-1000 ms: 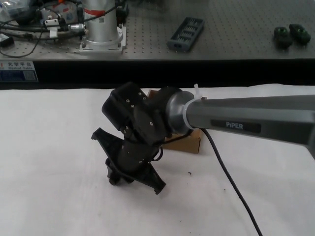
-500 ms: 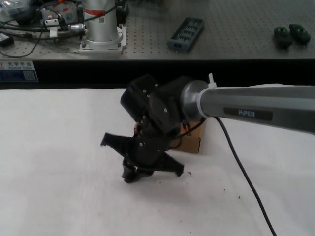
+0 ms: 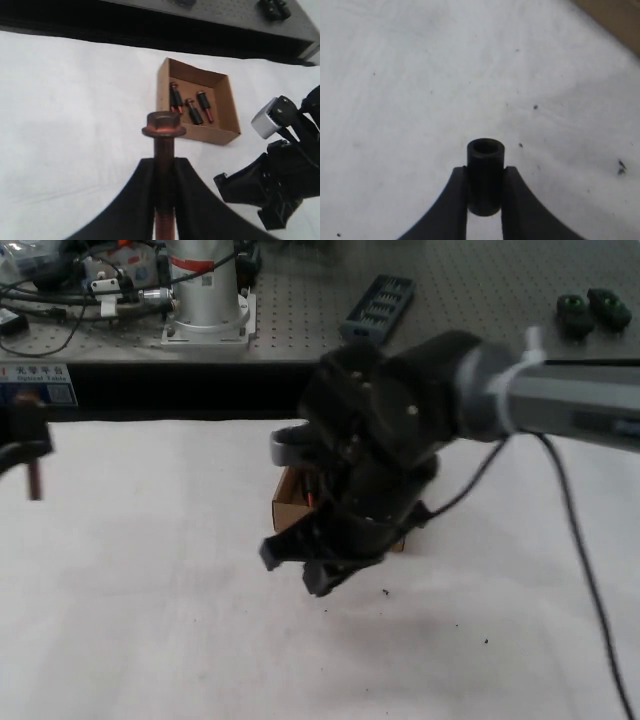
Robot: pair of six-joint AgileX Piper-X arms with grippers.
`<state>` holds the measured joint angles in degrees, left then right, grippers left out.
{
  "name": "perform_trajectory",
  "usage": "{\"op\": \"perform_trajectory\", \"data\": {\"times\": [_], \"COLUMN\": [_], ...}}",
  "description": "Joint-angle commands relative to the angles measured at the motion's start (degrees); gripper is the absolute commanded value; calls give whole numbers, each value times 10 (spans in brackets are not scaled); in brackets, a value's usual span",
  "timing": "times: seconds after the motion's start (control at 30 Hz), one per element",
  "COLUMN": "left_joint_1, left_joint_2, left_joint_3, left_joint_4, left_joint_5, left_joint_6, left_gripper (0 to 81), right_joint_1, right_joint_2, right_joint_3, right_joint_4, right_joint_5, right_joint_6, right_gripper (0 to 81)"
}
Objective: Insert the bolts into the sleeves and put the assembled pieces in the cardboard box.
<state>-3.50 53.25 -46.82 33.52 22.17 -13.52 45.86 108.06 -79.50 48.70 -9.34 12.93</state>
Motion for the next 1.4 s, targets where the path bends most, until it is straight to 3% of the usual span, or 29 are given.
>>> {"op": "perform_trajectory", "data": {"times": [0.0, 0.23, 0.5, 0.63, 1.03, 1.37], "left_joint_1": [1, -16, -136, -184, -248, -299], "left_joint_2": [47, 119, 186, 213, 258, 308], "left_joint_3": [24, 24, 24, 24, 24, 24], "left_joint_4": [-142, -288, -317, -351, -415, -466], "left_joint_5": [83, 156, 124, 110, 78, 80], "left_joint_6": [-76, -161, -140, -145, -168, -192], "left_gripper": [6, 6, 6, 6, 6, 6], "right_joint_1": [-8, -12, -14, -25, -105, -115], "right_joint_2": [-64, -188, -239, -254, -292, -317], "right_joint_3": [63, 206, 307, 331, 365, 365], "right_joint_4": [-48, -196, -303, -303, -341, -342], "right_joint_5": [-29, -112, -187, -198, -293, -320], "right_joint_6": [-14, -20, -19, -35, -66, -78], "right_gripper": [24, 24, 24, 24, 24, 24]}}
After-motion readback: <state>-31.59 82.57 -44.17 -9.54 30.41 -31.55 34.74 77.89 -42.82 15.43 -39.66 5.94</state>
